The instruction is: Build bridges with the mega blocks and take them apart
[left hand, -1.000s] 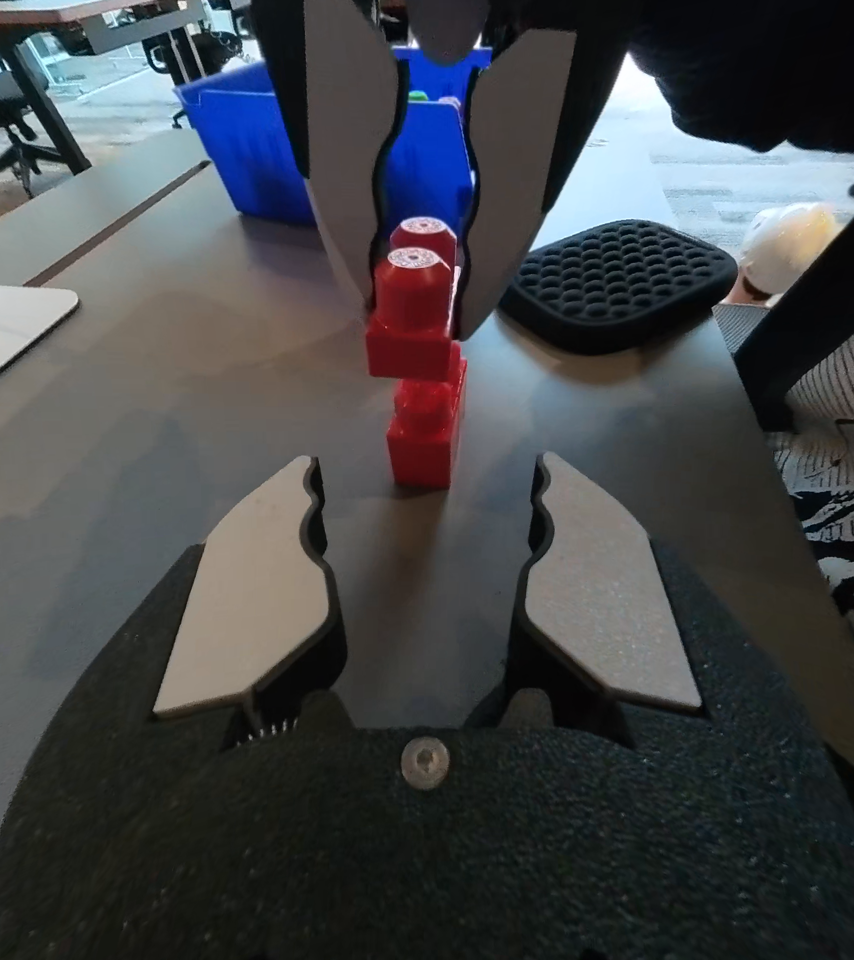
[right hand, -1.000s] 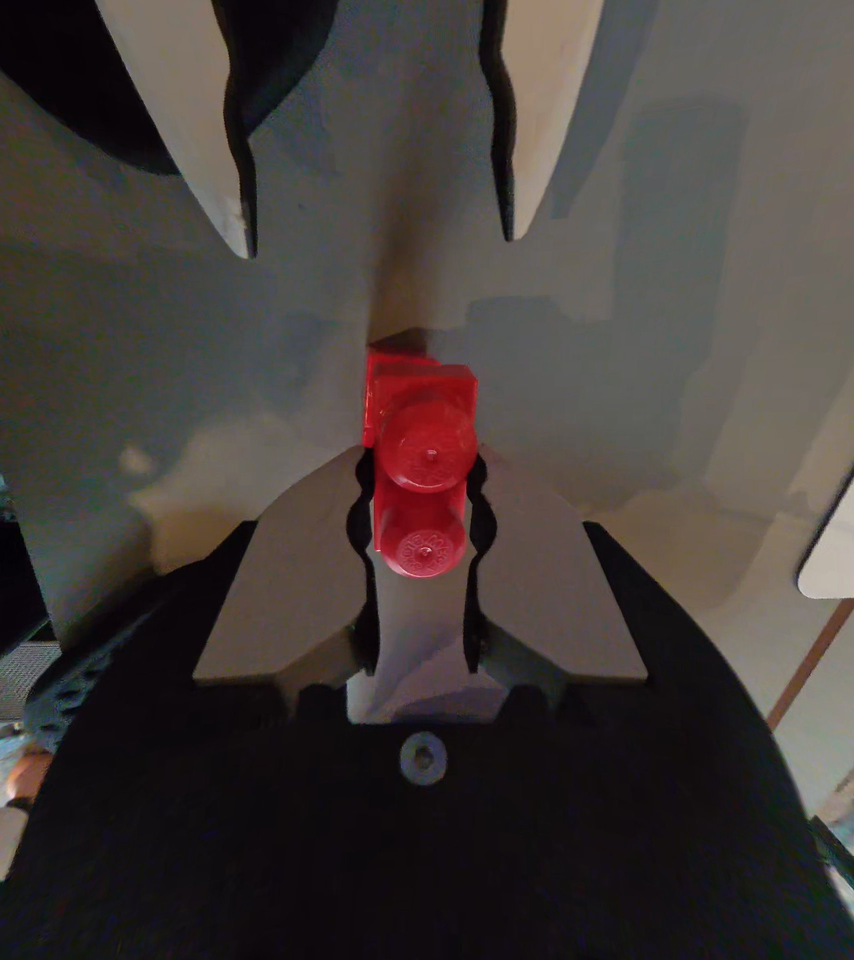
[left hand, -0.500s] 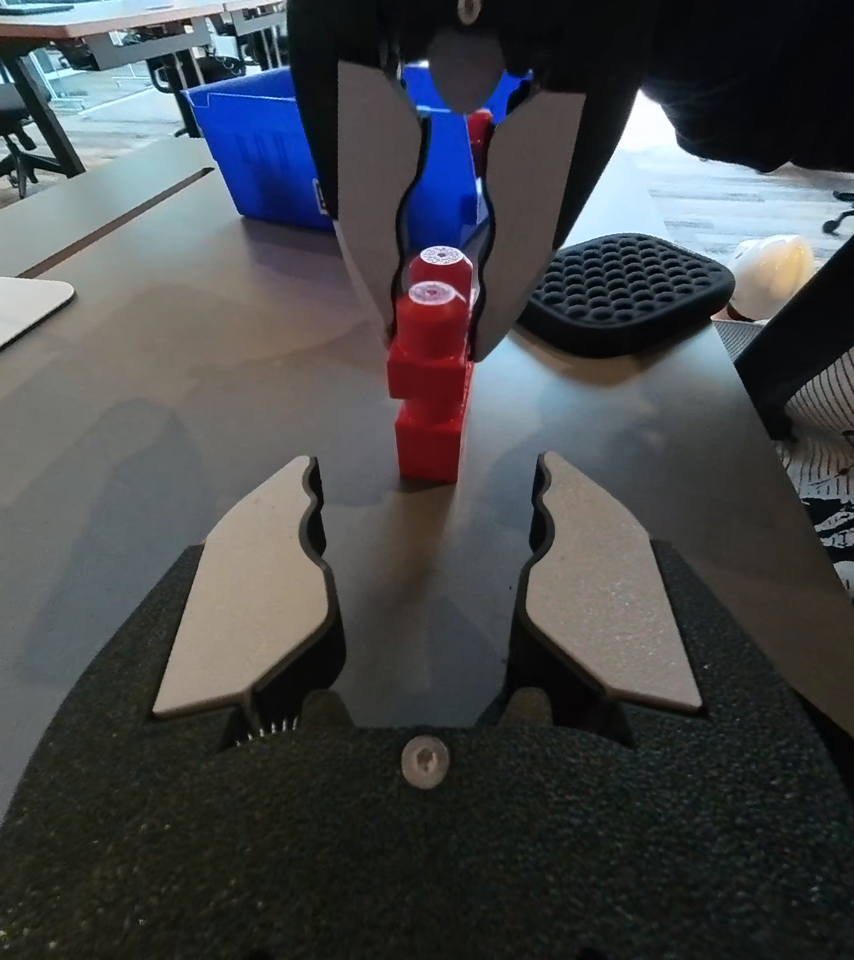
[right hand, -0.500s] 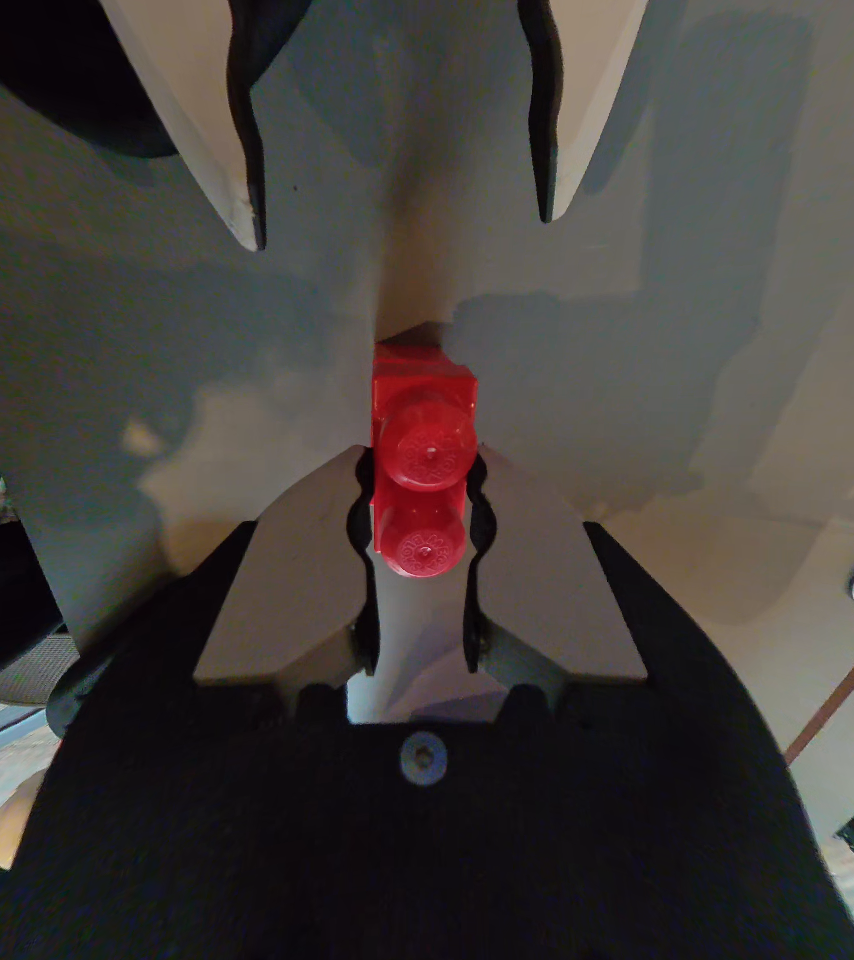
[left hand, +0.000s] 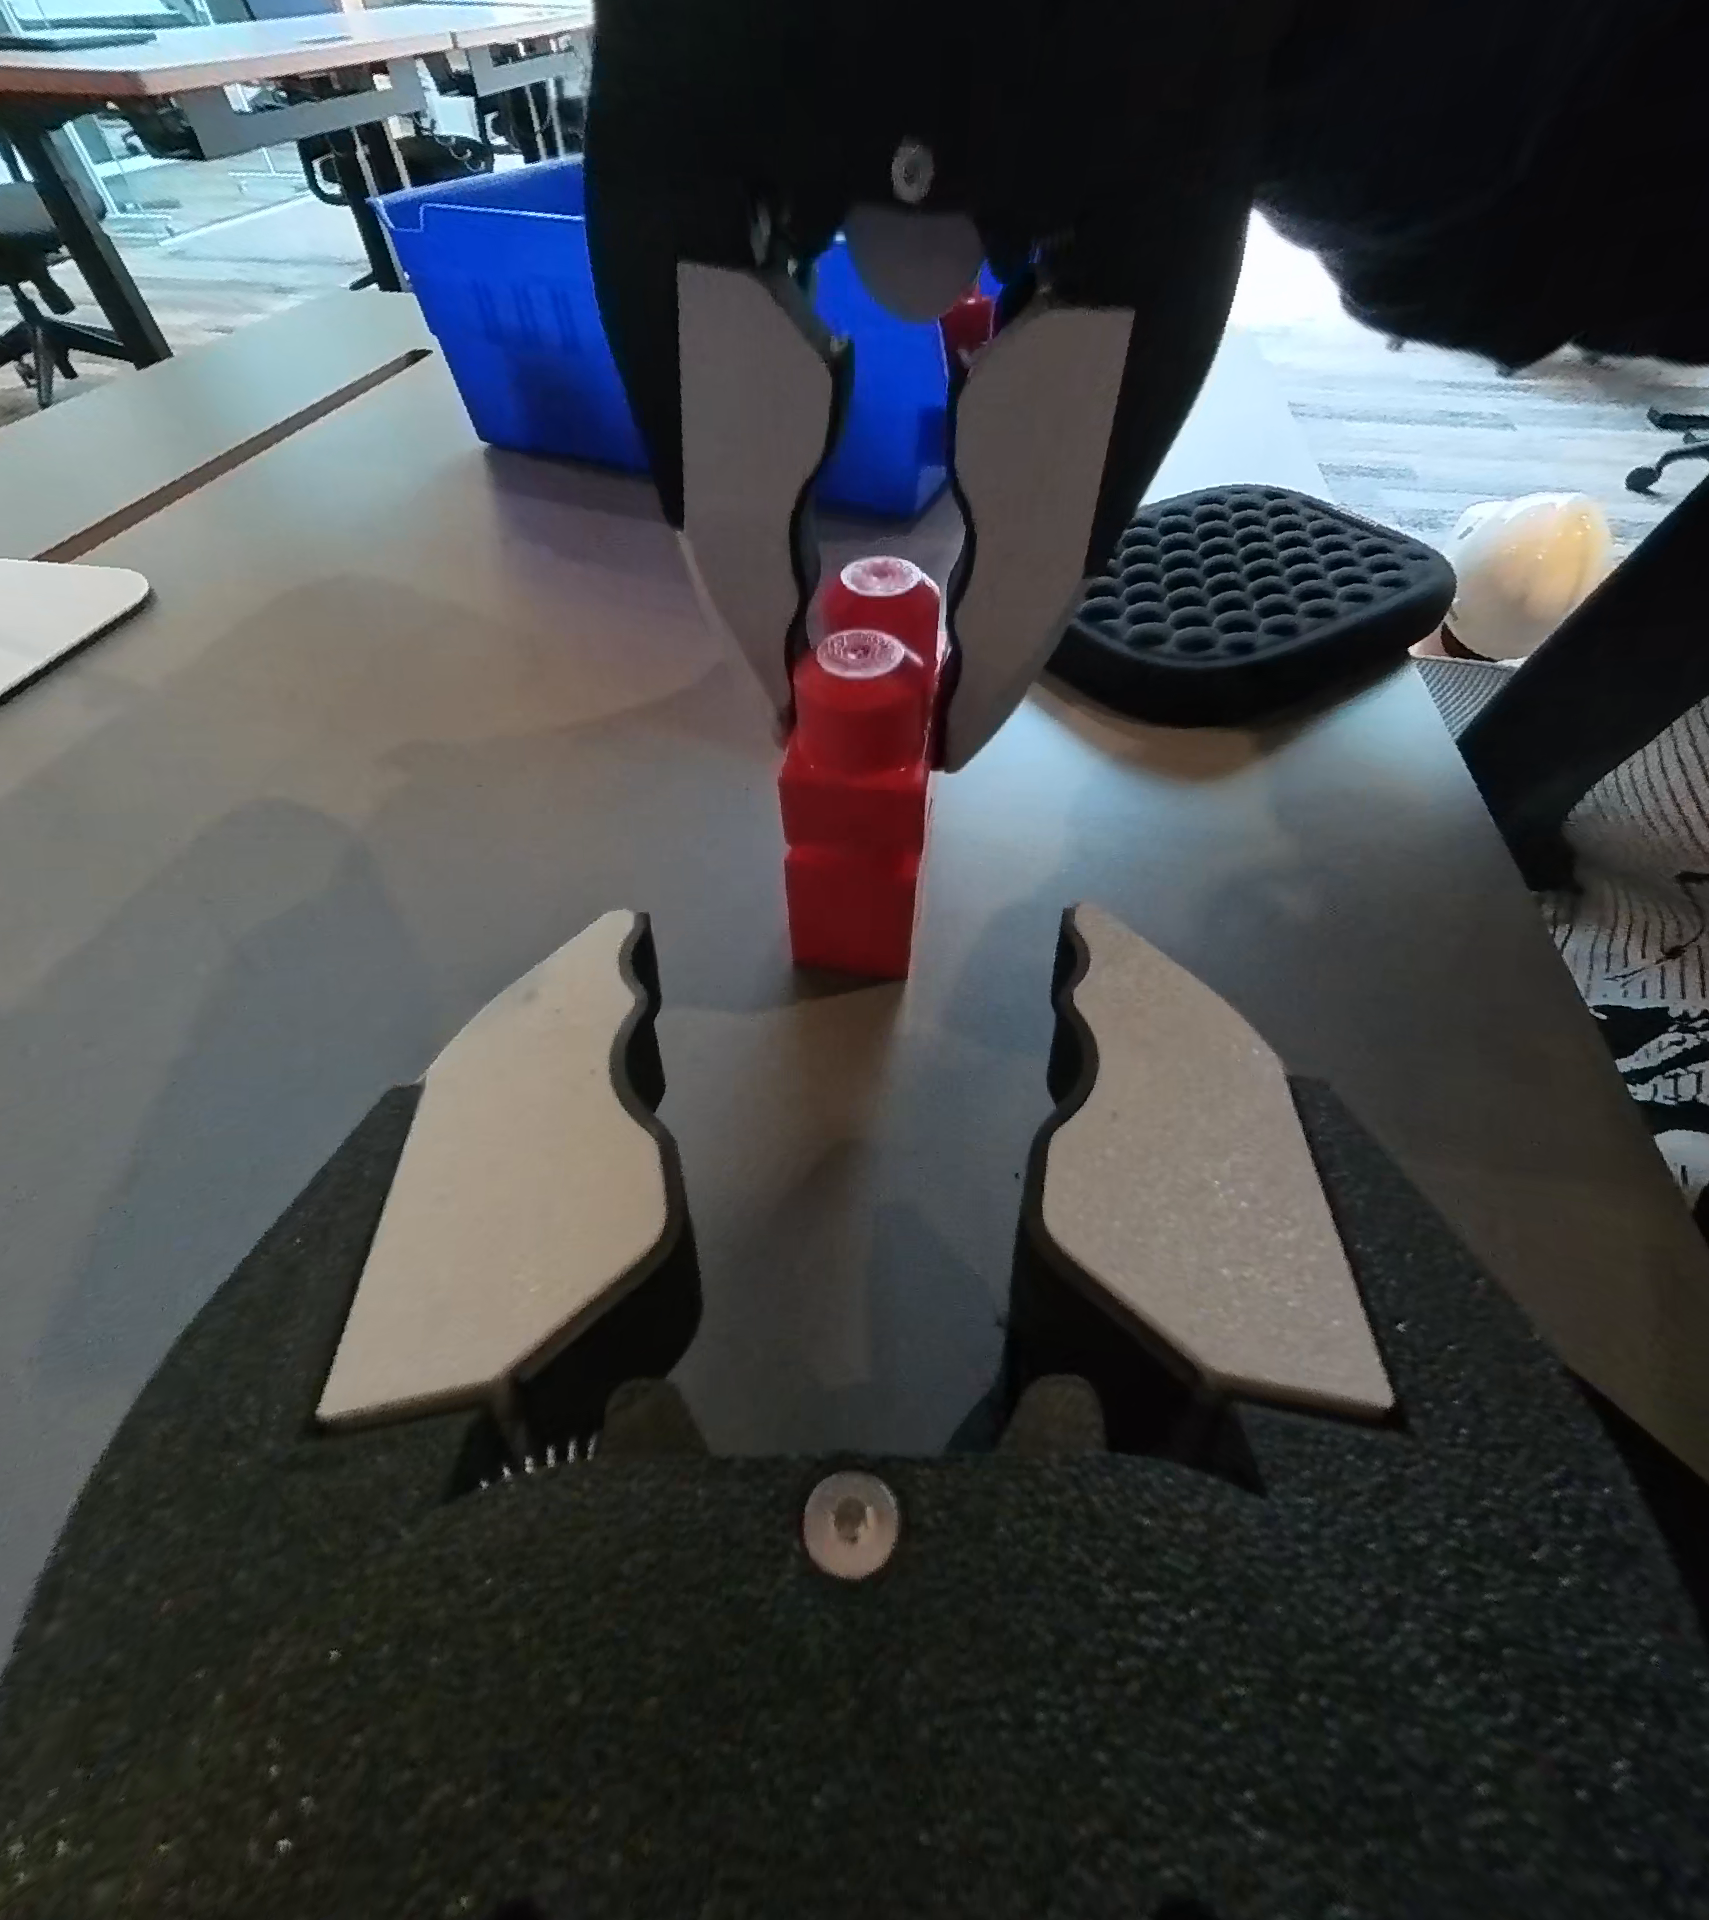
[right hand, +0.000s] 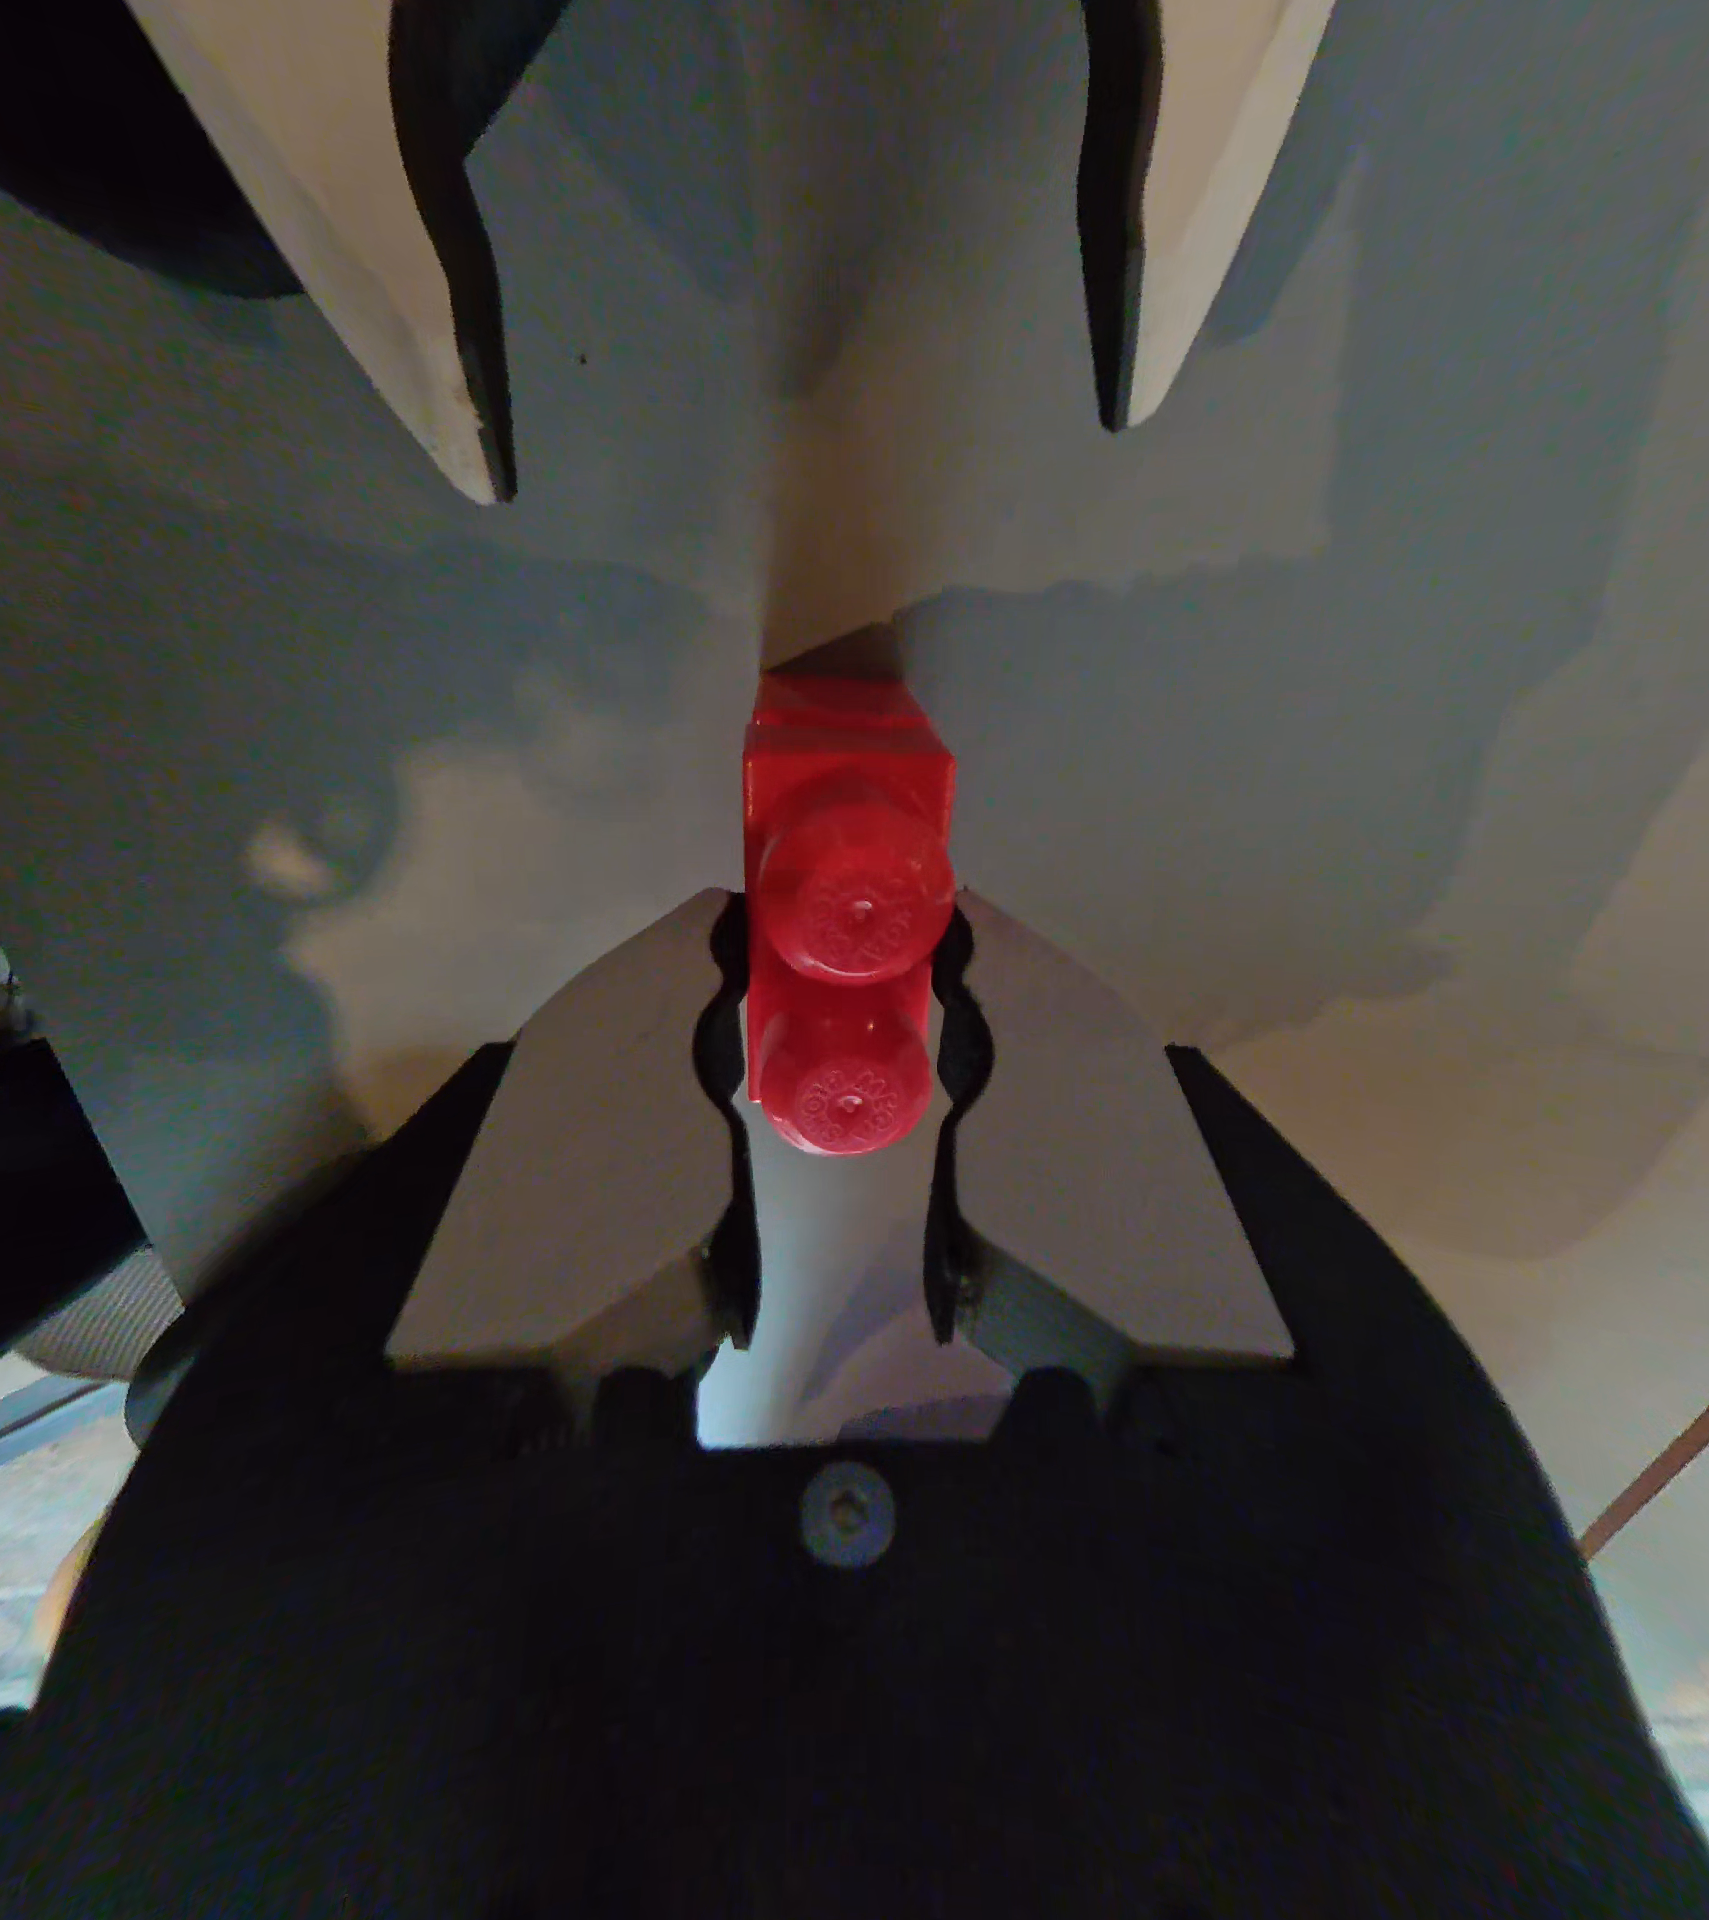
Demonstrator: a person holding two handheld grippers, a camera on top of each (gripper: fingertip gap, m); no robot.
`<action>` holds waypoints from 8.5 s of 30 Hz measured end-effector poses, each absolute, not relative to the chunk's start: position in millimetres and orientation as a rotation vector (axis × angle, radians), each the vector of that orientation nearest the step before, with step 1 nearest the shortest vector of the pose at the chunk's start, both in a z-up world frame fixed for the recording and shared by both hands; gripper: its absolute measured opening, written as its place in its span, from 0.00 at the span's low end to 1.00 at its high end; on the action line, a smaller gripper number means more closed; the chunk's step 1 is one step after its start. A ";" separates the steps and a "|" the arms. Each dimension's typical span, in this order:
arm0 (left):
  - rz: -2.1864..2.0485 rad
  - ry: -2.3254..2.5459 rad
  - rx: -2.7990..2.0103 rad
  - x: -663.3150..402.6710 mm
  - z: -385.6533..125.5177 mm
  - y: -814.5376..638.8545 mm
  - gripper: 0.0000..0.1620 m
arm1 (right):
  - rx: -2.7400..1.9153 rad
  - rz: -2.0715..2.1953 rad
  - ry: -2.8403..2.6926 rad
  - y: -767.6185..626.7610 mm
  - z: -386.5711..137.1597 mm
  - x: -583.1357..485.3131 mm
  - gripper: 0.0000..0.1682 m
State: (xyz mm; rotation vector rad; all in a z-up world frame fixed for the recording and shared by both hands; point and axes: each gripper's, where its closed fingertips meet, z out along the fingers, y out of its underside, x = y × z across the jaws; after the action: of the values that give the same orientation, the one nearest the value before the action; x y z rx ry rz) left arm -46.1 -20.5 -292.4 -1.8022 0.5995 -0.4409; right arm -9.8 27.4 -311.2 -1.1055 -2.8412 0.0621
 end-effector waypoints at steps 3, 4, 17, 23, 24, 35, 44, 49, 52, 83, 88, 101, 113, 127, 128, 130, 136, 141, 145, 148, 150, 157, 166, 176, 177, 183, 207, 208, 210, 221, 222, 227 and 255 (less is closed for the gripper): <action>-0.442 0.599 -1.799 -45.9 -292.3 -20.9 0.45 | -1.111 0.021 -2.836 27.9 -313.5 -9.9 0.20; -0.445 0.600 -1.798 -45.8 -292.1 -21.1 0.44 | -1.116 0.015 -2.833 28.0 -314.3 -9.9 0.20; -0.464 0.592 -1.794 -46.1 -291.6 -21.8 0.44 | -1.157 -0.045 -2.842 28.8 -320.1 -10.0 0.20; -0.461 0.593 -1.787 -45.9 -290.9 -22.3 0.44 | -1.155 -0.070 -2.862 28.9 -321.3 -10.0 0.21; -0.460 0.595 -1.784 -45.8 -290.7 -22.5 0.44 | -1.163 -0.051 -2.866 28.5 -321.7 -10.0 0.21; -0.460 0.535 -1.702 -52.8 -278.5 -25.8 0.43 | -1.288 0.217 -2.767 32.1 -303.8 -12.2 0.21; -0.476 0.524 -1.699 -53.9 -277.5 -26.7 0.43 | -1.526 0.222 -2.498 111.8 -208.6 45.8 0.21; -0.463 0.538 -1.709 -52.7 -279.4 -26.9 0.43 | -1.761 0.050 -2.340 183.4 -190.4 109.9 0.21; -0.466 0.537 -1.709 -52.8 -279.3 -27.0 0.43 | -1.902 0.001 -2.262 215.7 -188.4 151.2 0.21; -0.445 0.624 -1.753 -43.7 -288.2 -29.9 0.43 | -2.564 -0.210 -1.684 409.3 -294.2 222.7 0.21; -0.448 0.623 -1.752 -43.7 -287.9 -29.9 0.43 | -2.584 -0.124 -1.646 412.6 -308.2 216.1 0.21; -0.453 0.620 -1.753 -43.7 -288.0 -29.6 0.44 | -2.526 -0.081 -1.633 414.3 -300.4 208.2 0.28; -0.446 0.617 -1.751 -44.1 -287.8 -28.9 0.45 | -2.022 0.190 -1.695 341.6 -205.3 149.5 0.34; -0.437 0.612 -1.755 -44.4 -288.2 -27.6 0.44 | -1.241 1.073 -1.880 84.3 -206.2 26.0 0.34; -0.437 0.610 -1.755 -44.6 -288.1 -27.4 0.44 | -1.213 1.091 -1.885 75.5 -216.3 18.3 0.34; -0.434 0.607 -1.752 -44.8 -287.6 -27.3 0.44 | -1.162 1.124 -1.873 64.4 -234.6 2.8 0.34; -0.430 0.593 -1.743 -46.0 -285.5 -26.6 0.44 | -1.111 1.038 -1.864 67.6 -269.5 -13.9 0.33; -0.396 0.511 -1.647 -53.5 -253.5 -29.6 0.44 | -1.104 0.993 -1.901 67.8 -286.5 -11.9 0.33; -0.327 0.456 -1.549 -73.0 -189.4 -55.4 0.42 | -1.131 0.969 -1.903 73.9 -291.0 -11.0 0.33; -0.136 0.458 -1.628 -115.8 -154.4 -83.9 0.42 | -1.134 0.976 -1.894 75.1 -289.9 -10.0 0.33; 0.036 0.431 -1.718 -161.1 -137.7 -101.9 0.42 | -1.138 0.987 -1.893 74.7 -289.5 -9.6 0.33; 0.308 -0.056 -2.192 -347.8 -179.8 -134.9 0.41 | -1.127 0.957 -1.936 71.6 -294.9 -8.7 0.33; 0.426 -0.408 -2.511 -447.0 -294.2 -145.3 0.41 | -1.121 0.971 -1.900 75.7 -287.5 -6.3 0.33; 0.334 -0.507 -2.537 -469.9 -328.2 -134.7 0.37 | -1.111 0.966 -1.931 73.7 -291.7 -4.4 0.34; 0.320 -0.521 -2.539 -470.9 -330.9 -134.3 0.37 | -1.110 0.969 -1.930 73.8 -291.4 -4.2 0.34; 0.285 -0.558 -2.520 -477.2 -342.3 -131.5 0.35 | -1.114 0.966 -1.935 74.7 -292.8 -3.8 0.34; 0.467 0.020 -2.393 -371.1 -213.6 -108.1 0.19 | -1.051 0.966 -1.969 60.9 -284.2 -7.4 0.34; 0.465 0.080 -2.386 -355.0 -205.9 -103.7 0.18 | -1.041 0.962 -1.974 58.6 -280.6 -7.3 0.34; 0.451 0.196 -2.369 -320.9 -194.2 -94.5 0.18 | -1.019 0.956 -1.997 51.6 -271.7 -5.5 0.34; 0.234 0.755 -2.330 -134.5 -214.3 -58.1 0.18 | -0.779 0.891 -2.162 -0.3 -206.9 -5.8 0.34; 0.217 0.793 -2.328 -121.4 -218.5 -56.7 0.18 | -0.761 0.885 -2.171 -4.4 -203.0 -8.6 0.34; 0.156 0.954 -2.330 -71.9 -238.7 -52.3 0.18 | -0.722 0.816 -2.285 -23.1 -207.2 -22.8 0.37; -0.520 0.351 -1.500 -30.6 -153.8 -30.9 0.37 | -0.715 1.708 -1.830 -18.7 -160.8 -25.7 0.21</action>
State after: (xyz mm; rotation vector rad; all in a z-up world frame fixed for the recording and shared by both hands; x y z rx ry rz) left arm -30.6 -30.9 -153.8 -1.5004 0.3509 -0.5196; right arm -25.7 -18.7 -160.8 -0.7146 -1.8302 1.7083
